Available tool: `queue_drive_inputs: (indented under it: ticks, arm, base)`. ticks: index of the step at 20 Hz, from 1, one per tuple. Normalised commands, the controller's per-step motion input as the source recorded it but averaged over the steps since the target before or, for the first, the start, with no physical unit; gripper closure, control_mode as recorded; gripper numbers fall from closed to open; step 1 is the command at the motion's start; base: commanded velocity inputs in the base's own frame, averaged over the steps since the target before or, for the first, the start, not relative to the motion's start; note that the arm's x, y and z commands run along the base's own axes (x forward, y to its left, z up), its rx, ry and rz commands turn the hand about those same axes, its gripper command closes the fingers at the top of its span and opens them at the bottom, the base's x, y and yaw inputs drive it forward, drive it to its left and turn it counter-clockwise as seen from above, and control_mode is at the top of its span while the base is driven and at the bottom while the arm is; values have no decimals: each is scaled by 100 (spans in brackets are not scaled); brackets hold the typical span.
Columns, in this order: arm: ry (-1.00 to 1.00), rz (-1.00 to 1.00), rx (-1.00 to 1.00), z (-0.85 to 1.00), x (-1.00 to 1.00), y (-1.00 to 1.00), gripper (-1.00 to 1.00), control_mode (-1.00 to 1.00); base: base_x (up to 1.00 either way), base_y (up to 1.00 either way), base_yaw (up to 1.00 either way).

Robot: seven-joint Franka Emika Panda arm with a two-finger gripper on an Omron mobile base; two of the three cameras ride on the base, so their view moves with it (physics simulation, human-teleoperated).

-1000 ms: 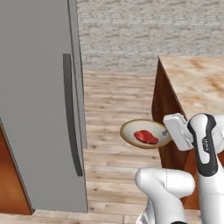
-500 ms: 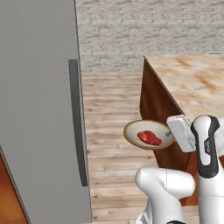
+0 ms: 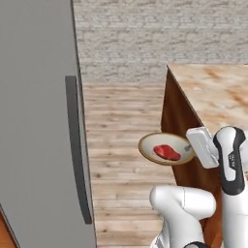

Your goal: Place one of the steaks on the plate and the other in the bowl. Then place the bowl in the fridge.

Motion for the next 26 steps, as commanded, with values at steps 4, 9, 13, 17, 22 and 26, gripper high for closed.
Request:
queue_drive_inputs:
  ticks: [4,9,13,17,22,26]
  arm:
    - [0,0,0,0,0,0,100,100]
    - [0,0,0,0,0,0,100,100]
    - [0,0,0,0,0,0,100,100]
    - [0,0,0,0,0,0,100,100]
    - [0,0,0,0,0,0,100,100]
    - [0,0,0,0,0,0,100,100]
  base:
    - [59,-13,0]
    - [81,-4,-1]
    - [88,-8,-1]
    - [87,-2,0]
    - [64,-2,6]
    - [50,-1,18]
